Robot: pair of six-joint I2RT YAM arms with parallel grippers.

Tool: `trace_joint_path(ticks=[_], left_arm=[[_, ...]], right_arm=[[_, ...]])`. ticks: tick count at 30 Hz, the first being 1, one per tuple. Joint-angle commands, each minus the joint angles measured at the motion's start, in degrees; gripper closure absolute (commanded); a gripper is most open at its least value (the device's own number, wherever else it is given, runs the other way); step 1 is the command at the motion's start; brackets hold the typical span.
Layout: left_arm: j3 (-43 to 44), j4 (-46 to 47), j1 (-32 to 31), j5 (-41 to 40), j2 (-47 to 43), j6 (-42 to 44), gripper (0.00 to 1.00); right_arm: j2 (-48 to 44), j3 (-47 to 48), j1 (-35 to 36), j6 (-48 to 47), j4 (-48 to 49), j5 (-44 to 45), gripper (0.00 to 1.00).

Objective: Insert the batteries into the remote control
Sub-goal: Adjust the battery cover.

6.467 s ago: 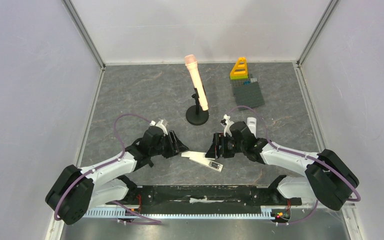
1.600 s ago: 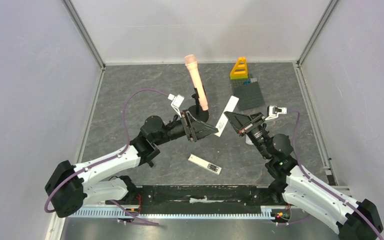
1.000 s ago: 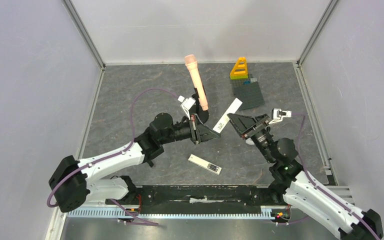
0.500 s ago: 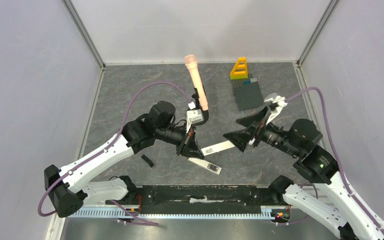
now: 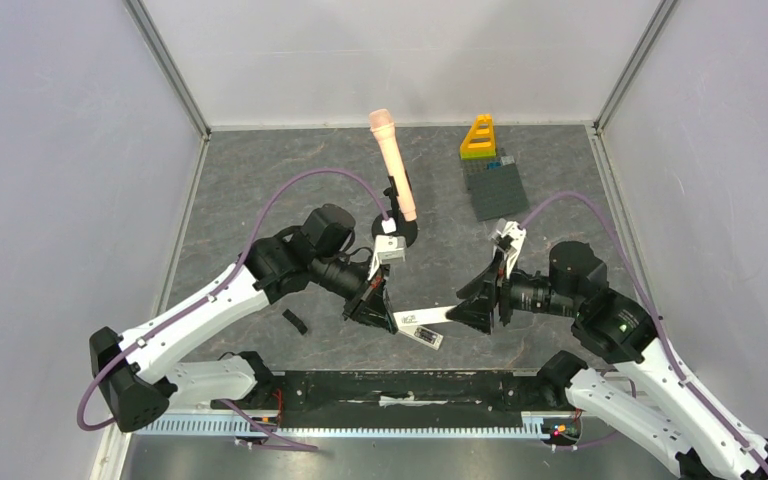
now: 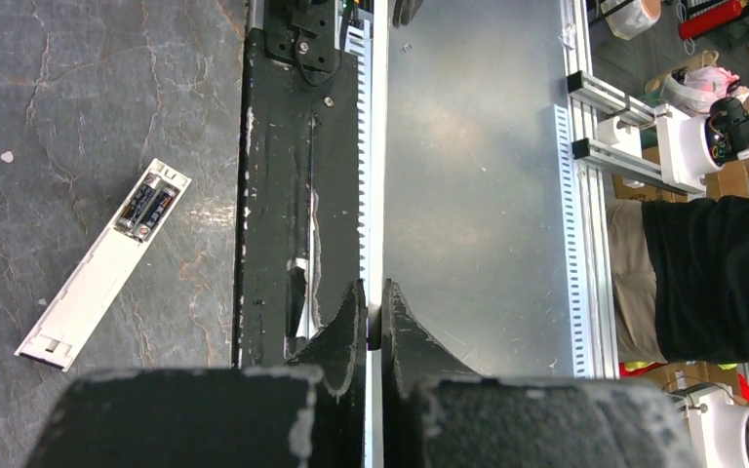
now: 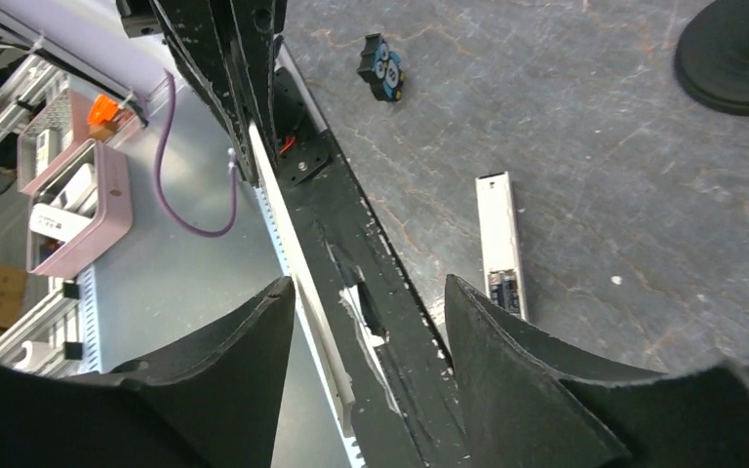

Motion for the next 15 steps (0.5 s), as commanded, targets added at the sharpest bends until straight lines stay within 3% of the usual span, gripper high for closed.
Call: trace_joint_path(ticks=[1, 4, 7, 8, 11, 13, 15], left_arm=[[2.7, -0.3, 0.0, 2.8, -0.9, 3.7, 0.98], [2.5, -0.3, 0.0, 3.0, -0.6, 4.2, 0.98], [2.4, 0.0, 0.0, 1.9, -0.5, 4.0, 0.97], [2.2, 0.4, 0.0, 0.3, -0.6, 3.2, 0.87], [-0.1, 3.7, 0.0, -6.3, -2.6, -1.0, 0.50], [-3.3, 7.4, 0.1, -12.5, -4.9, -5.3, 0.35], [-6.4, 10.2, 0.1, -20.3, -7.3, -8.9, 0.28]], right_arm=[[-0.8, -2.7, 0.1, 2.7, 3.2, -4.6, 0.41], [-1.4, -4.1, 0.1, 4.1, 5.2, -6.2, 0.53], [-1.9, -5.2, 0.0, 6.1, 7.1, -6.3, 0.86], [-2.1, -5.5, 0.0, 6.7, 7.6, -5.5, 0.94], [-3.2, -7.6, 0.0, 9.3, 8.4, -2.4, 1.00], [-3.9, -9.9, 0.1, 11.4, 9.2, -0.7, 1.00], [-4.4, -12.0, 0.0, 12.9, 9.4, 0.8, 1.00]])
